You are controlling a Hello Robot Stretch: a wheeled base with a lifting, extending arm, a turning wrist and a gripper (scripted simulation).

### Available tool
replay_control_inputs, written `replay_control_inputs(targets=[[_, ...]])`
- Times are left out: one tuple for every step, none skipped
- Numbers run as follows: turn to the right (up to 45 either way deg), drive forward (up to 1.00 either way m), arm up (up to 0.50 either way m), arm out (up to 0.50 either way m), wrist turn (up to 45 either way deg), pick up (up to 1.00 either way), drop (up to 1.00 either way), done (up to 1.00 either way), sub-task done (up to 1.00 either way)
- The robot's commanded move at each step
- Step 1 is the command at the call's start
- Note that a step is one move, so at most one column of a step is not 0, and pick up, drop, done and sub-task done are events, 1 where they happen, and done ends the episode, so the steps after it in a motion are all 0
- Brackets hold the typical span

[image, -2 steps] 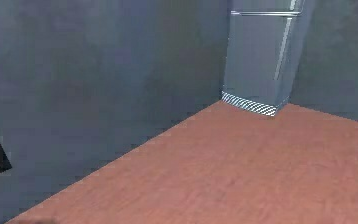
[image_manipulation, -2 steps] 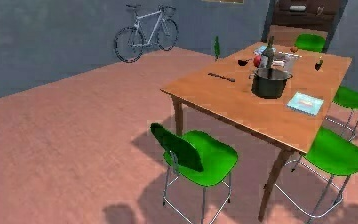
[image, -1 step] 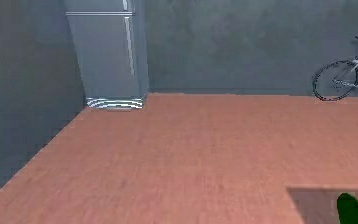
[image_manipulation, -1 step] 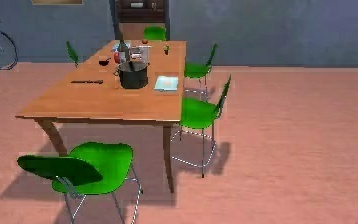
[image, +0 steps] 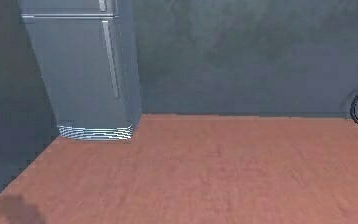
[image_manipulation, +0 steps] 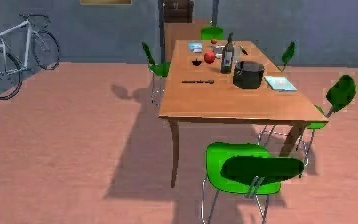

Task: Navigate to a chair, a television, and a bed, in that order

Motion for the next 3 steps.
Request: replay_control_inputs(targets=[[45.0,0.00,0.00,0.00,0.0,0.00,0.00,0.00,0.00],[3.0,0.00,0.00,0.00,0.0,0.00,0.00,0.00,0.00],[0.0,0.95,0.00,0.00,0.0,0.00,0.00,0.00,0.00]])
